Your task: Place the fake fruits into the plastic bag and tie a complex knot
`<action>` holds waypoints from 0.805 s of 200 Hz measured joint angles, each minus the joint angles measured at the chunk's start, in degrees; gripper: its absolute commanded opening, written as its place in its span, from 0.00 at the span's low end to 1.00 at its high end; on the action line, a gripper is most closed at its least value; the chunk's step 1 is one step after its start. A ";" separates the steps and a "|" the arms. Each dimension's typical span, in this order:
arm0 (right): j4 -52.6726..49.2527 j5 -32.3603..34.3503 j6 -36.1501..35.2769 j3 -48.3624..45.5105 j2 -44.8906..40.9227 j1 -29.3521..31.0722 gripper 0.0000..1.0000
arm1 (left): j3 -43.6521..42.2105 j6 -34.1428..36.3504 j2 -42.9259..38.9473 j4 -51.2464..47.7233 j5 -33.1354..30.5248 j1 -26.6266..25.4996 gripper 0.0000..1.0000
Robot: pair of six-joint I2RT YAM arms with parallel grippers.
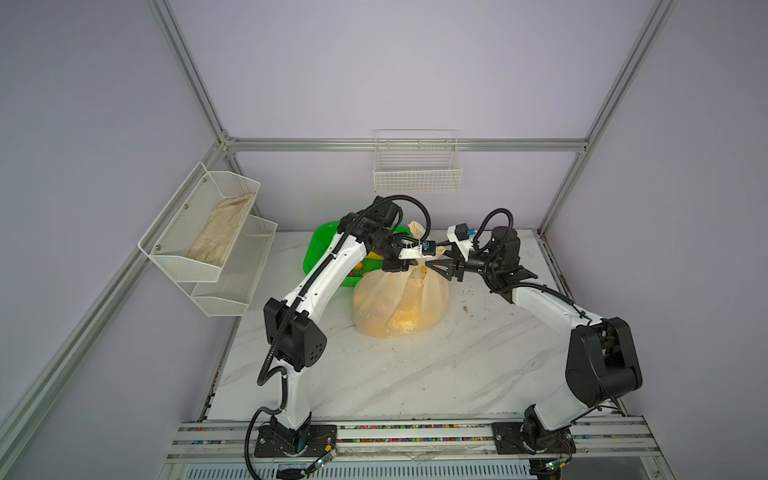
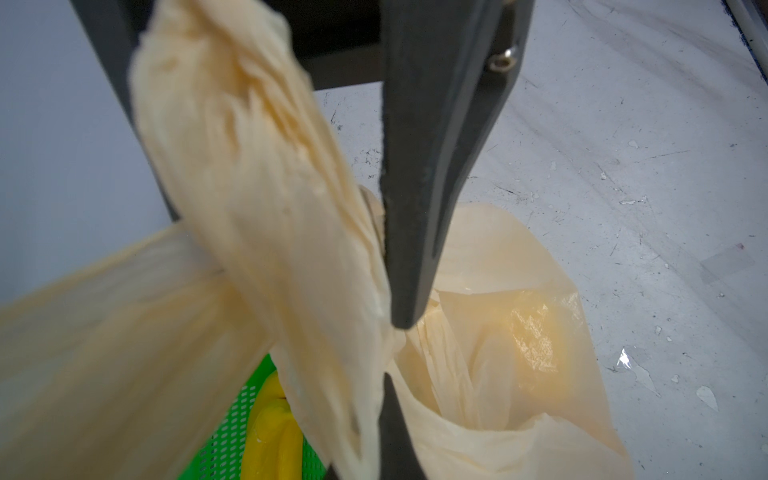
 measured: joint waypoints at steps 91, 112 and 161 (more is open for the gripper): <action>2.36 -0.02 1.46 0.57 3.13 1.64 0.60 | 0.00 0.00 0.00 0.00 -0.46 0.00 0.00; 3.02 -0.11 1.70 0.74 3.13 1.73 0.59 | 0.00 0.02 0.00 0.00 -0.61 0.00 0.00; 3.52 -0.15 2.36 1.07 3.13 1.86 0.45 | 0.00 0.02 0.00 0.04 -0.68 0.00 0.00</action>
